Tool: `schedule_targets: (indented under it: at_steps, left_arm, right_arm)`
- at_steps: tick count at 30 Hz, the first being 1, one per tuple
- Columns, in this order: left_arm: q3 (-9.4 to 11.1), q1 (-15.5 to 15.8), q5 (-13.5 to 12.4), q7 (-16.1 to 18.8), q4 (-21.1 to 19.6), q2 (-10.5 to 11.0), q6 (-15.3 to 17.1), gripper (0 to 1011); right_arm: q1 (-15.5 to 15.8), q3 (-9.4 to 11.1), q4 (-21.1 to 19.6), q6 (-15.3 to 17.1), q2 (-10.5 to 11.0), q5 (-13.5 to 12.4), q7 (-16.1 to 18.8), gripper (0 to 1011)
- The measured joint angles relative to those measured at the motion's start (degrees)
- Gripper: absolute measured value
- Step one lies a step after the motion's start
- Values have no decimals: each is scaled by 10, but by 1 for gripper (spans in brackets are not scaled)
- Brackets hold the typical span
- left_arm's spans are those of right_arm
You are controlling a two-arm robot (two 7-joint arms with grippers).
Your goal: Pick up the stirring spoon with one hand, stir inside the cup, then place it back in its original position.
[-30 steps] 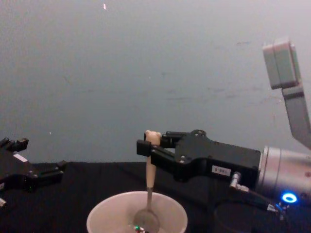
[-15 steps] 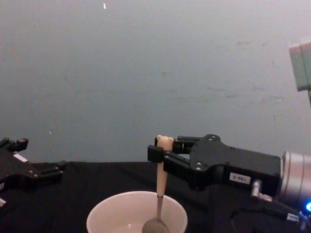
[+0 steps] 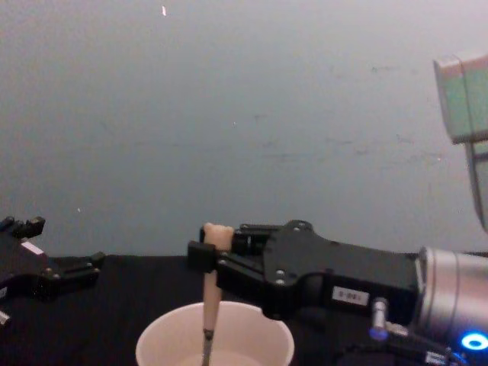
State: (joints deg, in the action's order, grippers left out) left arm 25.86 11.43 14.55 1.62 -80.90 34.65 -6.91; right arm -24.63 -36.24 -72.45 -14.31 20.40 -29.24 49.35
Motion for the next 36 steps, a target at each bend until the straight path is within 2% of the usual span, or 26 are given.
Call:
schedule_targets:
  at_steps: [9, 15, 23, 36]
  left_arm:
    - [0, 0, 0, 0, 0, 0, 0, 1001]
    - [0, 0, 0, 0, 0, 0, 0, 1001]
    - [0, 0, 0, 0, 0, 0, 0, 1001]
    - [0, 0, 0, 0, 0, 0, 0, 1001]
  right_arm:
    - [-35, -9, 52, -17, -34, 16, -14, 212]
    - [-54, -6, 86, -27, -47, 33, -31, 212]
    - [-58, 8, 100, -29, -48, 39, -43, 213]
    - [-47, 21, 90, -26, -39, 42, -44, 213]
